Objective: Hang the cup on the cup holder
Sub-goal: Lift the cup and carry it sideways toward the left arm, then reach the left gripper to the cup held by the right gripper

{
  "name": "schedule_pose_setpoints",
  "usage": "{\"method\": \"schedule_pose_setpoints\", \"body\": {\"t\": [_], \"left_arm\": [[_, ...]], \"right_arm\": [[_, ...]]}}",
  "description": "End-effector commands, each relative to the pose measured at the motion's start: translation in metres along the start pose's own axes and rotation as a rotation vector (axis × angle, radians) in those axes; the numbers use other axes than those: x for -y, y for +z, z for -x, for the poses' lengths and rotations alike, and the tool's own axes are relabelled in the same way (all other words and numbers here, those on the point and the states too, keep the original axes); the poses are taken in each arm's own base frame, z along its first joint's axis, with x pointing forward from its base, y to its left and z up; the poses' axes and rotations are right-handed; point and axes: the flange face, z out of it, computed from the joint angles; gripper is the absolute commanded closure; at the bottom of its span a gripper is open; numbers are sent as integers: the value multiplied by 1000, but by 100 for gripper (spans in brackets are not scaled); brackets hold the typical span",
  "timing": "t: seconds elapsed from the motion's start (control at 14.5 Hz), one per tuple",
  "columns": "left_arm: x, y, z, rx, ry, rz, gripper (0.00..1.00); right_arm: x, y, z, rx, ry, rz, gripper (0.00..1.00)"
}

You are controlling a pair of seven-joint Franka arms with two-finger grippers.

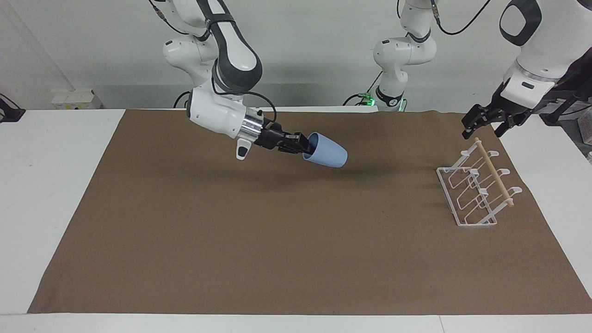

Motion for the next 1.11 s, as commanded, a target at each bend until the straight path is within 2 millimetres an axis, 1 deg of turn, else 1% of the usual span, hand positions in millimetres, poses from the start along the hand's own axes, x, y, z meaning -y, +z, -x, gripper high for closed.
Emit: {"method": "schedule_pose_setpoints", "body": {"t": [0.0, 0.14, 0.28, 0.41, 0.48, 0.55, 0.62, 0.9, 1.04], "left_arm": [[-3, 0, 16, 14, -26, -16, 0], [-6, 11, 21, 16, -75, -7, 0], [-37, 18, 26, 10, -185, 3, 0], [-76, 22, 21, -6, -390, 92, 0], [-90, 22, 19, -8, -485, 132, 0], [-103, 27, 16, 12, -580, 174, 0], [-118, 27, 16, 23, -653, 212, 0], [-177, 50, 27, 98, -981, 298, 0], [-198, 55, 34, 145, -1079, 331, 0]], "right_arm": [[-4, 4, 15, 12, 37, -29, 100], [-6, 8, 16, 18, 41, -28, 100], [-6, 11, 19, 23, 41, -24, 100], [-6, 11, 18, 24, 43, -24, 100], [-6, 11, 18, 22, 43, -24, 100], [-6, 11, 18, 24, 43, -24, 100], [-7, 11, 18, 24, 44, -23, 100], [-11, 12, 19, 25, 49, -18, 100], [-12, 13, 19, 27, 54, -16, 100]]}}
